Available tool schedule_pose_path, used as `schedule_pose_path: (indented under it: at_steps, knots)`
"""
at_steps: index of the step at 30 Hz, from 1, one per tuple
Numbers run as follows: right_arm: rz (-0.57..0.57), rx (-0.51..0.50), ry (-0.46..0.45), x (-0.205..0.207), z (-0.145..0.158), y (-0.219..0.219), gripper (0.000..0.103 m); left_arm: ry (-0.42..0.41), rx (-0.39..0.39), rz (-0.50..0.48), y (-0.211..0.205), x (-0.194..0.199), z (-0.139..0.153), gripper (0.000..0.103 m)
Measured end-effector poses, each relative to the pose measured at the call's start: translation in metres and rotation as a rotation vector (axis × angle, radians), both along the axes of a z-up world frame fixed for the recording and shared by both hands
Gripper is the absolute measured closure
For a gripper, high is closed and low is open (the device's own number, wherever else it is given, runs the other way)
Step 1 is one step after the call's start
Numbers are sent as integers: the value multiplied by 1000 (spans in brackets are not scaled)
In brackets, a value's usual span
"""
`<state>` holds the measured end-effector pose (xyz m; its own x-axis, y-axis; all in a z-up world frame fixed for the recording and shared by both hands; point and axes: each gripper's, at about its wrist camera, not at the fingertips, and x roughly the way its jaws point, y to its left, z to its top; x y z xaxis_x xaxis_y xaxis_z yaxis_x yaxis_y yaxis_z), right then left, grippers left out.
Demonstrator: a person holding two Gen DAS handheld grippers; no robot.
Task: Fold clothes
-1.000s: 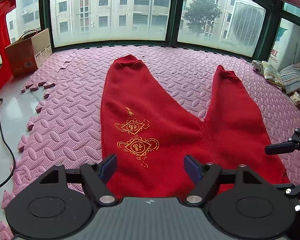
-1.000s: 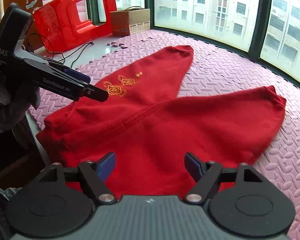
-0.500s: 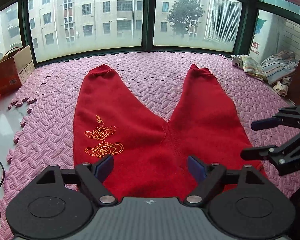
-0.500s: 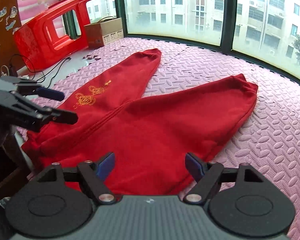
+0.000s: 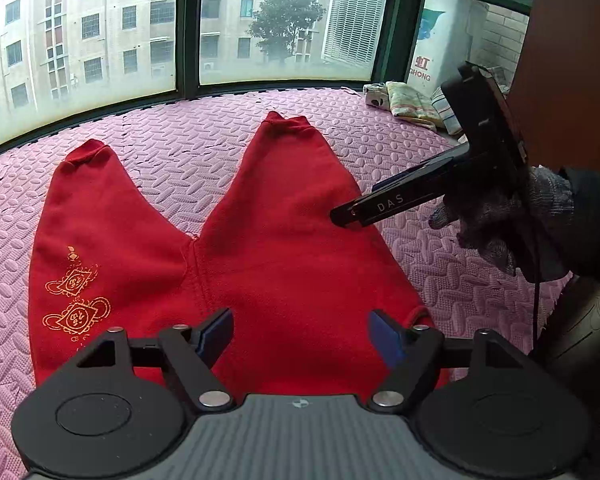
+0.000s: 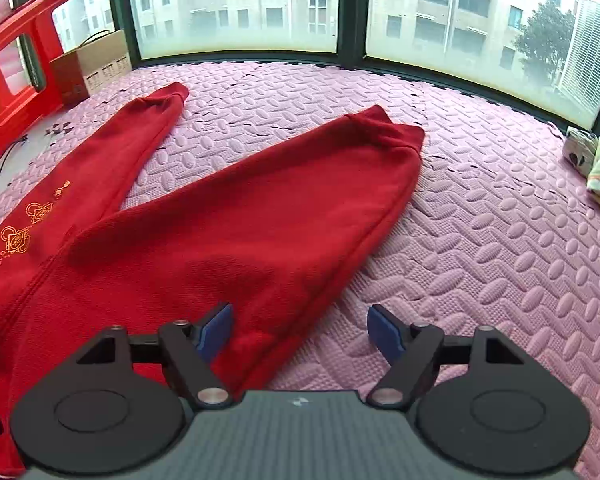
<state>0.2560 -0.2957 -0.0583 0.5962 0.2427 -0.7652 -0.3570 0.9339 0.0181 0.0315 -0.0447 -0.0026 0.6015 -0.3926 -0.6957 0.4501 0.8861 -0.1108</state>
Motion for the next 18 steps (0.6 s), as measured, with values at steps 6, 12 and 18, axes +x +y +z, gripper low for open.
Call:
schedule_pose_path:
  at_steps: [6, 12, 18]
  knots:
    - [97, 54, -86, 1, 16, 21, 30, 18, -34, -64, -12, 5, -2, 29]
    - [124, 36, -41, 16, -2, 32, 30, 60, -49, -129, -23, 3, -10, 29]
    - [81, 23, -42, 23, -8, 10, 43, 99, -48, -155, -25, 4, -20, 29]
